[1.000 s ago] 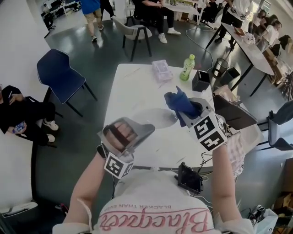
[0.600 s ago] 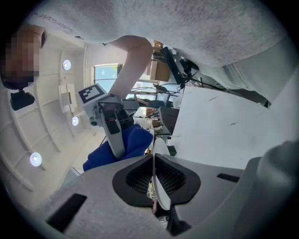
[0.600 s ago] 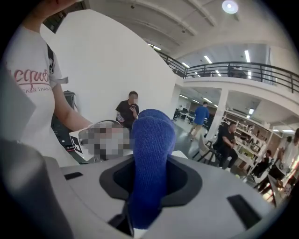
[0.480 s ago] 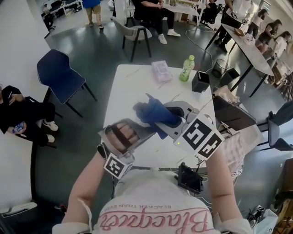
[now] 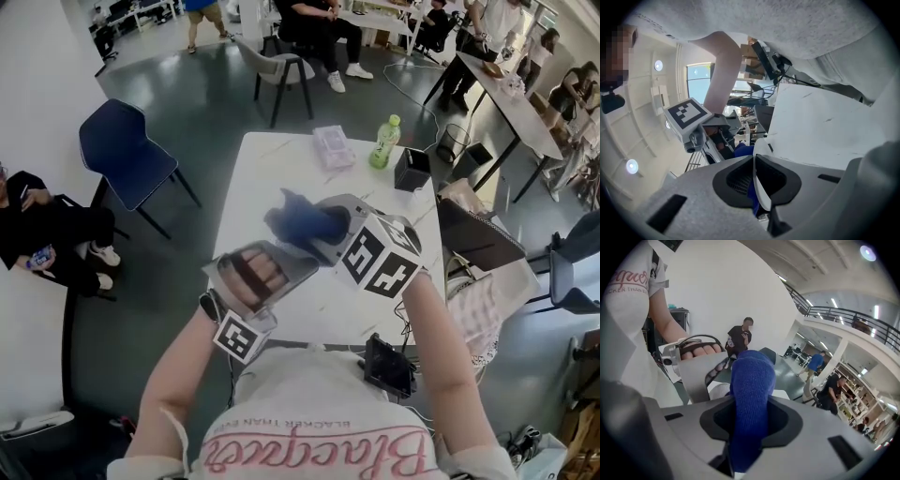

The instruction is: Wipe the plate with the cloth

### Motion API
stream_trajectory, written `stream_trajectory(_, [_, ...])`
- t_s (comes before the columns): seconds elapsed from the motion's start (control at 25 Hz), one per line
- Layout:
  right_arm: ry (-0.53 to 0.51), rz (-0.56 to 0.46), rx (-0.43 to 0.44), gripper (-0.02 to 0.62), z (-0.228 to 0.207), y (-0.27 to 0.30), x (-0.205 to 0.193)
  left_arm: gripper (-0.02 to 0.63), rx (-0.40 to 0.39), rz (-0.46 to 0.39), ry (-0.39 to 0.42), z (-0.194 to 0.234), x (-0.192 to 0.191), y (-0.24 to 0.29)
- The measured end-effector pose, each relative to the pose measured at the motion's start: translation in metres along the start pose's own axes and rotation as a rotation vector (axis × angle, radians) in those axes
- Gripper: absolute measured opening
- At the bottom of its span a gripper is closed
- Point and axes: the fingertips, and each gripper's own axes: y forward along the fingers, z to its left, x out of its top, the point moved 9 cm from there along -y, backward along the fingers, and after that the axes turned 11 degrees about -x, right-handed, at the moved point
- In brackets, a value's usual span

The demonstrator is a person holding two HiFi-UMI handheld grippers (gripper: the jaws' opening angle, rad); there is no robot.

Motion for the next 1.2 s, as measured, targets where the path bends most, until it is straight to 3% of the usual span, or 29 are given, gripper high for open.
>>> stream_trajectory(0.44, [0.055, 0.144, -0.07, 0.115, -0.023, 0.02, -0.052, 0.017, 0.015, -0.013, -0.011, 0.003, 0.002, -0.009])
stream_trajectory(0.72, [0.175, 0.226, -0.138, 0.115, -0.026, 0.009, -0.104, 0.017, 0.028, -0.048, -0.158, 0.004, 0.004, -0.015])
stream_trajectory(0.84, [0.214, 0.247, -0.176, 0.115, -0.027, 0.0, -0.119, 0.017, 0.055, -0.078, -0.305, 0.007, -0.002, -0.018])
stream_trajectory(1.2, [0.383, 0.144, -0.351, 0.115, -0.015, -0.041, -0.124, 0.017, 0.182, -0.169, -0.97, 0.009, -0.037, -0.018])
